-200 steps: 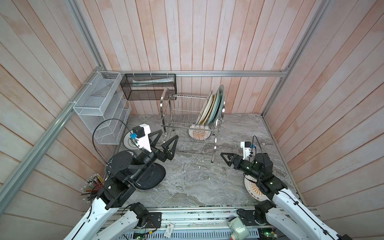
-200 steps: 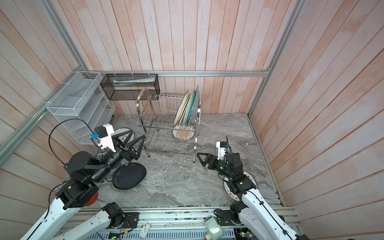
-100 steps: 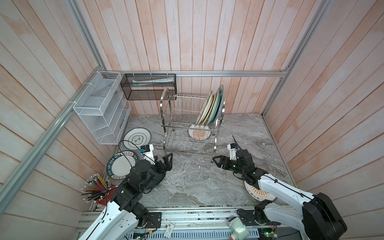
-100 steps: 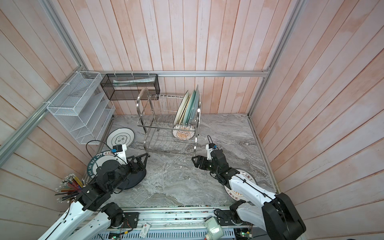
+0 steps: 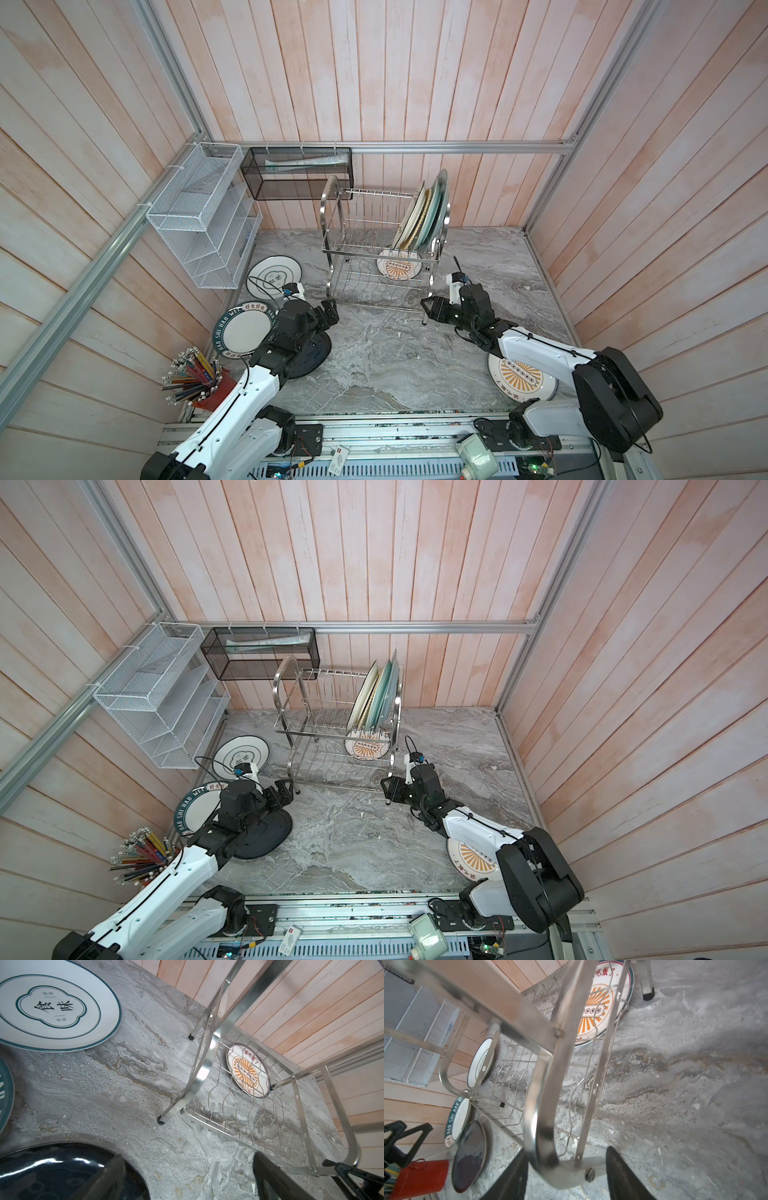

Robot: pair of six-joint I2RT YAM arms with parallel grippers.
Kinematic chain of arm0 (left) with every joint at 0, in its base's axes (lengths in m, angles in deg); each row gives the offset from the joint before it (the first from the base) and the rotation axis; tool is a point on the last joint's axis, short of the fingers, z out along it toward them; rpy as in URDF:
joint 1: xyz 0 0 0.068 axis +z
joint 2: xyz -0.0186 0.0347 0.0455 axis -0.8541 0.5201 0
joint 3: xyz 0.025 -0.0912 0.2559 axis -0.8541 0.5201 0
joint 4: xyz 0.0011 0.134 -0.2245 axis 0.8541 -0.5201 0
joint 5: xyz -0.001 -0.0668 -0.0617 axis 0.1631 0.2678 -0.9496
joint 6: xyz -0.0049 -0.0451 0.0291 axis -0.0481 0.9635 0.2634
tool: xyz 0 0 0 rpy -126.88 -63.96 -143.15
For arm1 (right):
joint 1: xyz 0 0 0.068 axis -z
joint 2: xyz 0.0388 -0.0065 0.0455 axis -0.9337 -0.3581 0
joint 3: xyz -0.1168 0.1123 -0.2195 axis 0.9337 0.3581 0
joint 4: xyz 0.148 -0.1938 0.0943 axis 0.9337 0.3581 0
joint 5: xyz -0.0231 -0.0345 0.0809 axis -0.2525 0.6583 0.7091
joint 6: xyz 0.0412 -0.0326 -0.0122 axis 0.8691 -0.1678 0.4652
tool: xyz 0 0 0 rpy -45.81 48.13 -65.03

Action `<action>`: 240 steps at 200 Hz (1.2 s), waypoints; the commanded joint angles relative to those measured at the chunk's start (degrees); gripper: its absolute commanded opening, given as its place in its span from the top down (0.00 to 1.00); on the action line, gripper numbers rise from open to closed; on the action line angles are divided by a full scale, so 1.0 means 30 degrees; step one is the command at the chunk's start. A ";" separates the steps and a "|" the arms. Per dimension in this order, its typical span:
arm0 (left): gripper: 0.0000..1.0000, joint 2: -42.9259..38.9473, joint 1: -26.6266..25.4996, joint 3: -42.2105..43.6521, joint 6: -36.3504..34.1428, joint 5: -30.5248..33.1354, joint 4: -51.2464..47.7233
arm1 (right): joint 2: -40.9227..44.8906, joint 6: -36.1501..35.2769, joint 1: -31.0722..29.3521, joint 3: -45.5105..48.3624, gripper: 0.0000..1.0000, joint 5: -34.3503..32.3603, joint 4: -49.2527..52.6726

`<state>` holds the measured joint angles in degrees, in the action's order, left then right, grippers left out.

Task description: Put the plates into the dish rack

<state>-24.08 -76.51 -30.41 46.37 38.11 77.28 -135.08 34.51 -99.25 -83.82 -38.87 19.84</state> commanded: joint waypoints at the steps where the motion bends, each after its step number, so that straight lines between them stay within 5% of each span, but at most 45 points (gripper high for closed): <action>1: 0.05 0.0306 0.0547 0.0198 -0.0109 -0.0683 0.1843 | -0.0706 -0.0780 -0.0070 -0.1020 0.48 -0.0499 -0.0360; 67: 0.06 0.1811 0.0906 -0.0348 -0.0940 -0.1435 0.3018 | -0.2878 -0.1864 0.0126 -0.2752 0.70 -0.0273 -0.0256; 128: 0.06 0.2745 0.1303 -0.0468 -0.0713 -0.1478 0.3450 | -0.4365 -0.3956 0.0636 -0.4441 0.80 0.0757 0.0013; 240: 0.07 0.2558 0.1902 -0.0613 -0.0448 -0.1760 0.3253 | -0.8163 -0.4599 0.0939 -0.8149 0.83 0.3224 -0.0325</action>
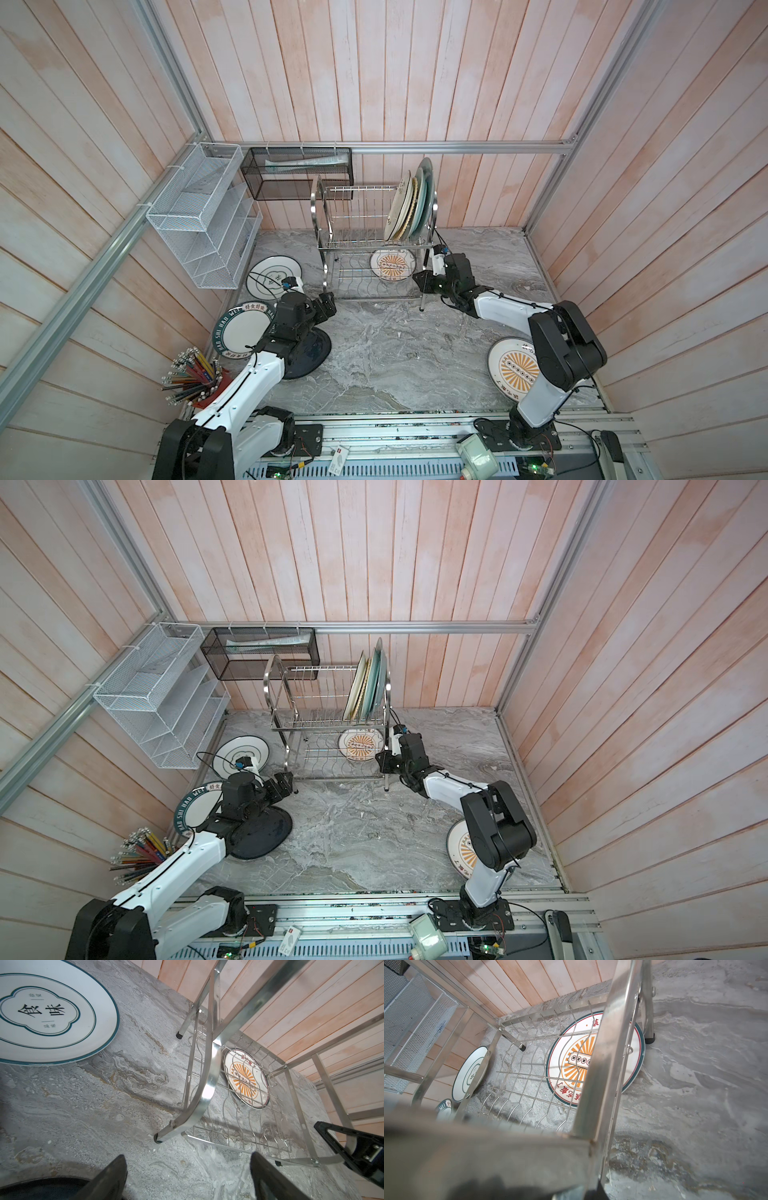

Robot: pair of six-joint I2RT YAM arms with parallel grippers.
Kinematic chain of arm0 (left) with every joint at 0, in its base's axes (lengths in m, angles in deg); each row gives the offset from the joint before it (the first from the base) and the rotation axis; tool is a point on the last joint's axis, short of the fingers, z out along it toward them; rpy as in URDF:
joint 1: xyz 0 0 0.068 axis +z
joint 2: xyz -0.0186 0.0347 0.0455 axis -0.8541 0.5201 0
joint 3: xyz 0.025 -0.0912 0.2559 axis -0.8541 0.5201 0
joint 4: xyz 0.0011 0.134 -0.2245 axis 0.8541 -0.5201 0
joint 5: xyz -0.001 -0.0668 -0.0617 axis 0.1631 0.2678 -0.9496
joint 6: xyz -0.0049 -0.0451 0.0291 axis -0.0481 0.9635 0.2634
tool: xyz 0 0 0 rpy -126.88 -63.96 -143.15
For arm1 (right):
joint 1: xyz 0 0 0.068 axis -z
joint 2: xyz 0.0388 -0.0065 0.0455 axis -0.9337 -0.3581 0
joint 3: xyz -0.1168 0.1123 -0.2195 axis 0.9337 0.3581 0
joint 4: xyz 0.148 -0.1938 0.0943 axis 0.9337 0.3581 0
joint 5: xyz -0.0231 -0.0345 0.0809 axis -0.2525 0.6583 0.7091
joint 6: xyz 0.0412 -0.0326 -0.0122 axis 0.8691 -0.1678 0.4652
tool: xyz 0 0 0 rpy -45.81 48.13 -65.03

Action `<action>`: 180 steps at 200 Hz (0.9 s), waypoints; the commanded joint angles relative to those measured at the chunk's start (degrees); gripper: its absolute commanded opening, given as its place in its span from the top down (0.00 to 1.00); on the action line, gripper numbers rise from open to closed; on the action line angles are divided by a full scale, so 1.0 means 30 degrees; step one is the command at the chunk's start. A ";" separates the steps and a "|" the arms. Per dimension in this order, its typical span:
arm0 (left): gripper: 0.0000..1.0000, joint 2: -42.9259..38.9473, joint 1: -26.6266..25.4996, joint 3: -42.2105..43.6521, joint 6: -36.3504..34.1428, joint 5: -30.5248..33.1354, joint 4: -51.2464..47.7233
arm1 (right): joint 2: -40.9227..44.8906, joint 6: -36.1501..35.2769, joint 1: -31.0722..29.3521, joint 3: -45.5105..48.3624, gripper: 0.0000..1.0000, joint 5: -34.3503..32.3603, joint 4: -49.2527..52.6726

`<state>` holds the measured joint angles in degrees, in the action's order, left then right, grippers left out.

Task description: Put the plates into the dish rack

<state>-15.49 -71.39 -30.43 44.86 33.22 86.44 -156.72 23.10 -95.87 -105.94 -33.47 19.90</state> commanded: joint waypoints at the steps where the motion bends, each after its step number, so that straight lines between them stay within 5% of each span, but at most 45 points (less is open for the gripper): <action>1: 0.07 -0.0310 0.0199 -0.0620 0.0055 -0.0128 0.0198 | -0.0972 -0.0789 -0.0190 -0.0789 0.83 0.1452 -0.0359; 130: 0.07 -0.1126 0.0693 -0.0942 0.0495 0.0224 -0.0445 | -0.2576 0.0312 -0.1373 -0.2942 0.78 0.2066 -0.1267; 164: 0.05 -0.2058 0.0814 -0.1257 0.0167 -0.0365 -0.1157 | -0.1386 0.0378 -0.0527 -0.2648 0.50 0.1514 -0.0079; 180: 0.04 -0.2773 0.0838 -0.1543 -0.0207 -0.0771 -0.1747 | -0.0634 0.0499 0.0221 -0.2168 0.45 0.1472 0.0167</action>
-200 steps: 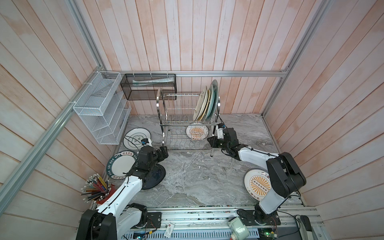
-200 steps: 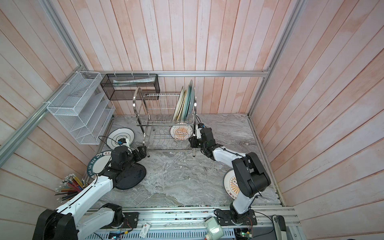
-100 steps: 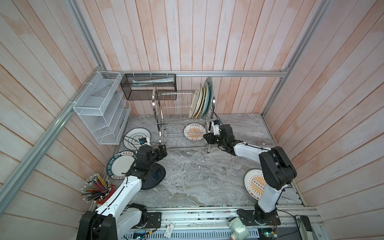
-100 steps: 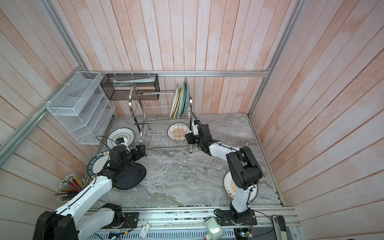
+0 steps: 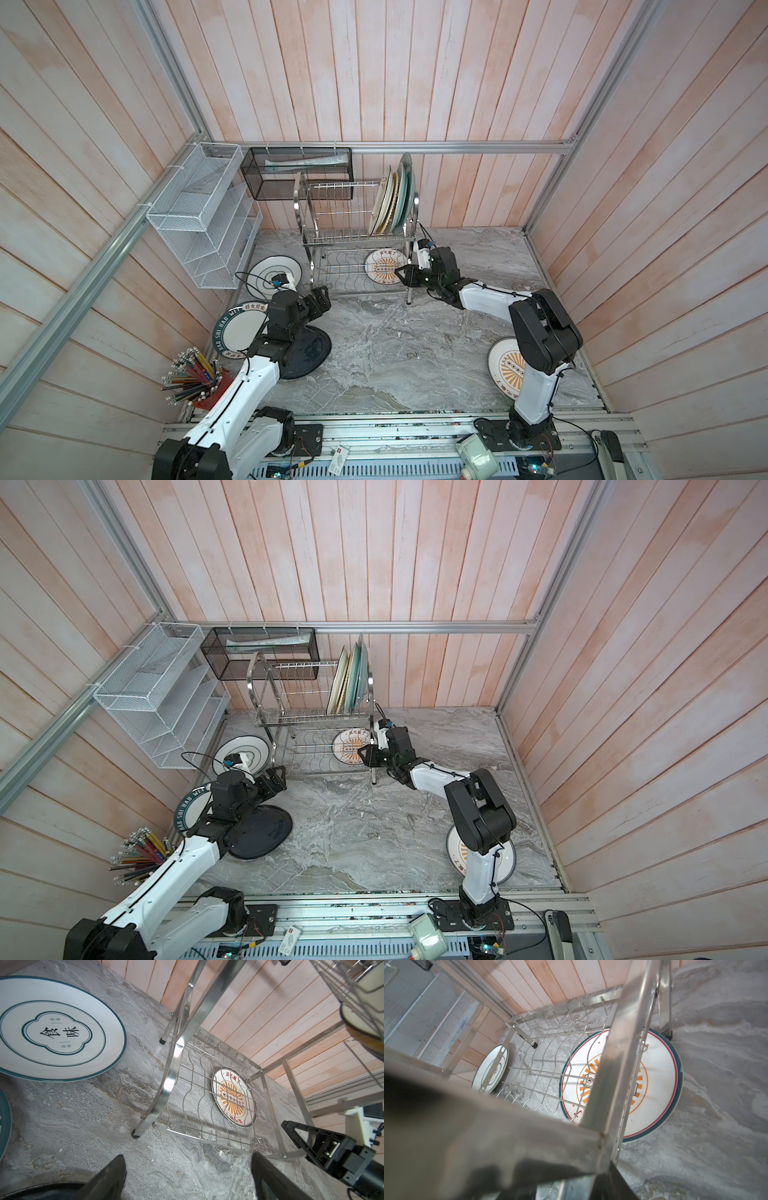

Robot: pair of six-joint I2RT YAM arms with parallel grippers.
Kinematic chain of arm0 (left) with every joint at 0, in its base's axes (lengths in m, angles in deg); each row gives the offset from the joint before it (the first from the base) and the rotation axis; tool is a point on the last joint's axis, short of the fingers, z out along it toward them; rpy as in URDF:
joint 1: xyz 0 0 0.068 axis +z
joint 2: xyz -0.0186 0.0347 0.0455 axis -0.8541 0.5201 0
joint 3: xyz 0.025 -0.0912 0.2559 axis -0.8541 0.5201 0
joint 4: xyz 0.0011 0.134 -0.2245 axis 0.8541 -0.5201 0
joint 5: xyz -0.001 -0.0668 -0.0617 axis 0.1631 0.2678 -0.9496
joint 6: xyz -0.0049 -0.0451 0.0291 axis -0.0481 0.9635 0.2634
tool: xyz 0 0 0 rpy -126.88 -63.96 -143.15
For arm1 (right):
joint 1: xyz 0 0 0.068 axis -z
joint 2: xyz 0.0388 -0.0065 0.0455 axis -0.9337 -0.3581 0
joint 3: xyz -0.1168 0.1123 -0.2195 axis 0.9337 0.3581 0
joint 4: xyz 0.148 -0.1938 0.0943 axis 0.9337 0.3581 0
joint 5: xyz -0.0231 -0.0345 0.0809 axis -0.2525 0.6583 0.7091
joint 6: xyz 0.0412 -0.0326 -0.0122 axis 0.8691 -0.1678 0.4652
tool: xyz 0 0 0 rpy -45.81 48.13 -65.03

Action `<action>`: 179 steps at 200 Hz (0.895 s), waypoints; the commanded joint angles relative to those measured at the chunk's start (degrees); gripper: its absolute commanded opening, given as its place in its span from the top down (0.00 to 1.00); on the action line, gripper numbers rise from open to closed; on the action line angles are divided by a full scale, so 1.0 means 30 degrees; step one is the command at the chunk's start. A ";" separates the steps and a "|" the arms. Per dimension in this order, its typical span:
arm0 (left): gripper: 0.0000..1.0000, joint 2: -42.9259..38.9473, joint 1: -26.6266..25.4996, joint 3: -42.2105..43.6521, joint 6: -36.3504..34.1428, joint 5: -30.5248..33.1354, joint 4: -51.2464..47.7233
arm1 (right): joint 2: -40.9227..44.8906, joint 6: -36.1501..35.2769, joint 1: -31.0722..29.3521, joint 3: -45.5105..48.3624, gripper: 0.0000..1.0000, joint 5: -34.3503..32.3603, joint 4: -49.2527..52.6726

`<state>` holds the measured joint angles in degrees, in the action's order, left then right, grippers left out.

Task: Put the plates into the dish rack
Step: 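Grasp the rim of the sunburst plate in the lower rack with the right gripper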

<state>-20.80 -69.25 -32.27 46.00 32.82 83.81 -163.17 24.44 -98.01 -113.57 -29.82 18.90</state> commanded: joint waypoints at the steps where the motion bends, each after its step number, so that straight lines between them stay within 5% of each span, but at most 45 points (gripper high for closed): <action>1: 0.03 -0.1048 0.0113 -0.0945 -0.0601 -0.0670 -0.0926 | 0.1584 0.0058 0.0978 0.0413 0.45 0.0274 0.0497; 51: 0.00 -0.4603 0.0127 -0.1685 -0.2704 -0.2737 -0.3633 | 0.3432 0.0533 0.3180 0.2657 0.37 0.0198 -0.0219; 112: 0.00 -0.9488 0.0125 -0.0511 -0.4810 -1.0055 -0.4023 | -0.1444 0.1447 0.3893 0.0226 0.32 0.2406 -0.0474; 179: 0.00 -0.9430 0.0105 -0.0074 -0.4483 -1.1721 -0.3998 | -0.5621 0.2157 0.3576 -0.3414 0.37 0.3283 -0.0195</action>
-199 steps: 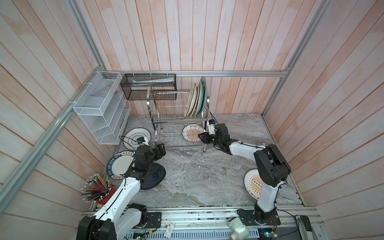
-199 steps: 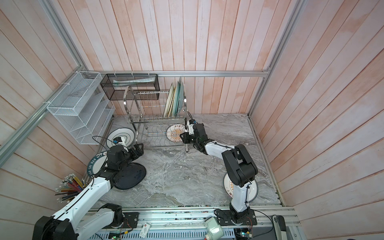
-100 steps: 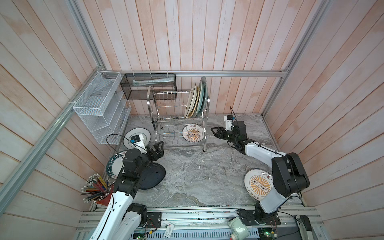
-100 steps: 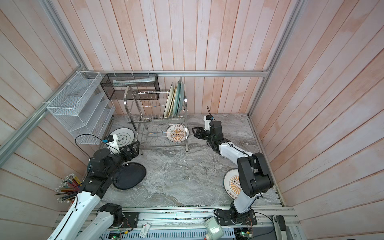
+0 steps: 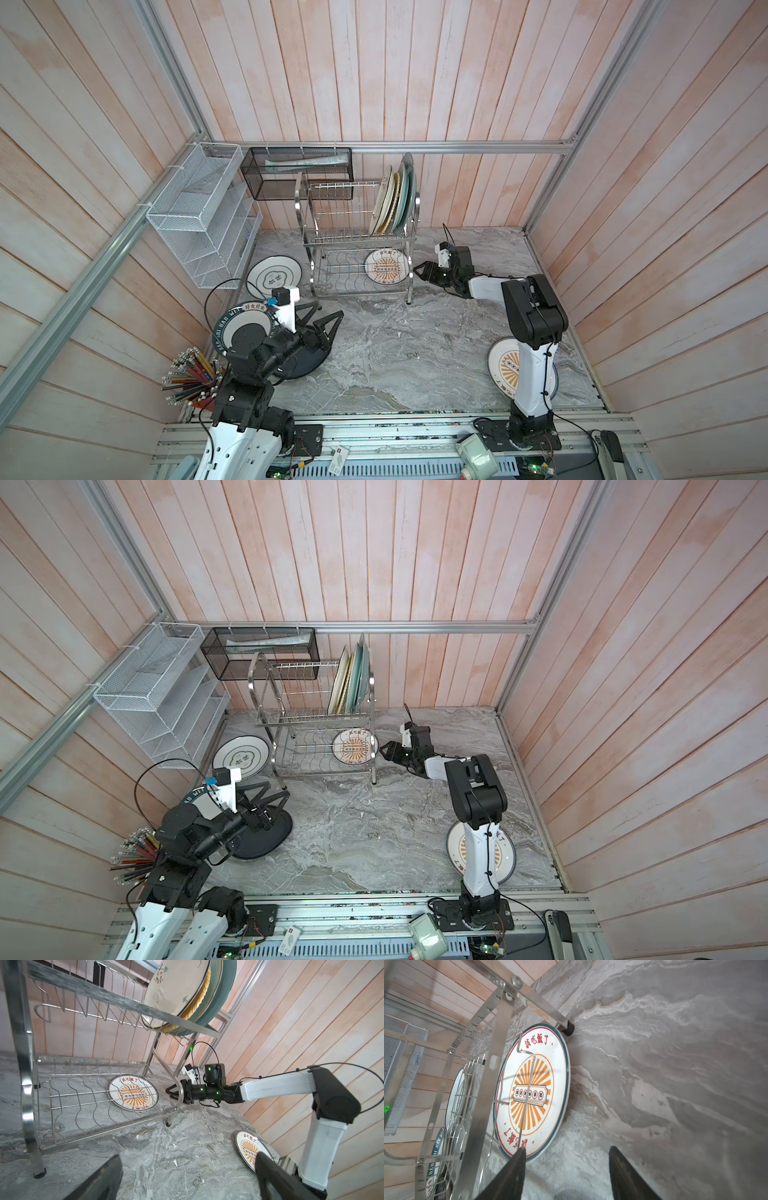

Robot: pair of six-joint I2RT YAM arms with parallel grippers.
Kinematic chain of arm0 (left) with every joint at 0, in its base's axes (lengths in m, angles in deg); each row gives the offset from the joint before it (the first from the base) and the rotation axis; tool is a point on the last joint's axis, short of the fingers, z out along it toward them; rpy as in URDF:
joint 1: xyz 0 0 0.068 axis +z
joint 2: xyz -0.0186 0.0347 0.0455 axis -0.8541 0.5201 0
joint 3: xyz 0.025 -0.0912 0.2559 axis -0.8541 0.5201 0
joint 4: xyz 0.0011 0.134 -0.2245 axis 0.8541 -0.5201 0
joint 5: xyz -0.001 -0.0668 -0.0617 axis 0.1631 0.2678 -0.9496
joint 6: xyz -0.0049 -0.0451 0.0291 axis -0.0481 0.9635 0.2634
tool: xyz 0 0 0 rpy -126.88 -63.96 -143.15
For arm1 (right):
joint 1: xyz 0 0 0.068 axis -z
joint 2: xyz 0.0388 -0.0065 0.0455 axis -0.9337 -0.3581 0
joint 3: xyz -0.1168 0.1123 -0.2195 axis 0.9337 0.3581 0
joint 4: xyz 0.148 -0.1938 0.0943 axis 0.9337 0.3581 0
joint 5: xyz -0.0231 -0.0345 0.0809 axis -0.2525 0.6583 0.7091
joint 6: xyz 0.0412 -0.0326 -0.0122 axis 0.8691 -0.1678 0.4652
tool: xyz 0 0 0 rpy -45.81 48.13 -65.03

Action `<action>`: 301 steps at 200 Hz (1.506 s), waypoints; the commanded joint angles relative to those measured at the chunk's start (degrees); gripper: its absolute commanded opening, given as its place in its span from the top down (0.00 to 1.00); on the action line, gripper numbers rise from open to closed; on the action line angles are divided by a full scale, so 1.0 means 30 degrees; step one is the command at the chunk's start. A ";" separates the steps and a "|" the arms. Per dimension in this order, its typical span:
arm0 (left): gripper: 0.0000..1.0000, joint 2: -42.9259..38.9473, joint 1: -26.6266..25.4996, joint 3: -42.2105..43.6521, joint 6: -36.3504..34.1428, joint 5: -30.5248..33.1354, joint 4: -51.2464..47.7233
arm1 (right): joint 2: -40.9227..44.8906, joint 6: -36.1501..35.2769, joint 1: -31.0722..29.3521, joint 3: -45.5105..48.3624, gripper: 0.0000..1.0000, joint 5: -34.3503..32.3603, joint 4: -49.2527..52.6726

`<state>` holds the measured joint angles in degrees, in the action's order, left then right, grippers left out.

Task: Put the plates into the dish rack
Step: 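Grasp the rim of the sunburst plate in the lower rack with the right gripper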

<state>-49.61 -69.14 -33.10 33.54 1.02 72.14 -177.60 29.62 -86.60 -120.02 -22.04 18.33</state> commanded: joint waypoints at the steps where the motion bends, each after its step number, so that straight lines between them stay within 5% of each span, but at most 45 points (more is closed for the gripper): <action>1: 0.00 0.0181 0.0082 0.0199 -0.0331 -0.1132 -0.0107 | -0.0852 0.0452 -0.0215 -0.1295 0.37 0.0703 -0.0028; 129: 0.00 -0.0022 0.0084 0.0306 -0.0109 -0.0968 0.0055 | -0.3827 0.2118 -0.0865 -0.3646 0.54 0.1299 0.0035; 253: 0.00 -0.0048 0.0079 0.0334 -0.0011 -0.0822 0.0051 | -0.4524 0.7182 -0.1198 -0.3057 0.74 -0.0736 -0.2920; 301: 0.00 -0.0049 0.0080 0.0317 0.0046 -0.0617 0.0026 | -0.4105 0.7651 -0.1302 -0.2230 0.99 -0.1119 -0.4071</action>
<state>-49.22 -69.14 -32.88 33.48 -1.23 71.82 -189.57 51.76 -90.27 -128.37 -23.61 8.82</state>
